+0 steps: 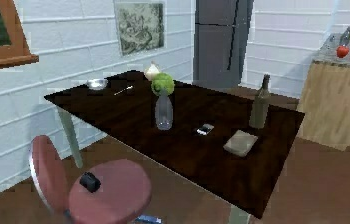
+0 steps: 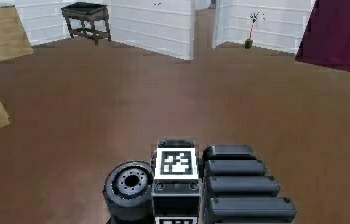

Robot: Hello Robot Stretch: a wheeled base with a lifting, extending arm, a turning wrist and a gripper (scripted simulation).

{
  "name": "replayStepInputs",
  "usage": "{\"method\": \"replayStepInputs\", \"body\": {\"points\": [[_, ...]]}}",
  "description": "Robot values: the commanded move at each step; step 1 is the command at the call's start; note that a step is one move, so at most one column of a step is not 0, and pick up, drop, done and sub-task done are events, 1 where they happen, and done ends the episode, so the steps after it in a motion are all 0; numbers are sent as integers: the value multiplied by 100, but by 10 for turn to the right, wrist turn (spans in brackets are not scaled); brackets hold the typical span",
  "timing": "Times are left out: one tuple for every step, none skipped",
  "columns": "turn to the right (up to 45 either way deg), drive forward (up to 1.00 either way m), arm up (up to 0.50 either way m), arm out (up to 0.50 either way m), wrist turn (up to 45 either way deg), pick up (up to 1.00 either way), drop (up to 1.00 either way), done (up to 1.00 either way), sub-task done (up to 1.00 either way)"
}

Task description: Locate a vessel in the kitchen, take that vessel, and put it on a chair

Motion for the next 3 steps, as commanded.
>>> {"method": "replayStepInputs", "body": {"points": [[0, 45, 0, 0, 0, 0, 0, 0, 0], [-450, 0, 0, 0, 0, 0, 0, 0, 0], [-450, 0, 0, 0, 0, 0, 0, 0, 0]]}}
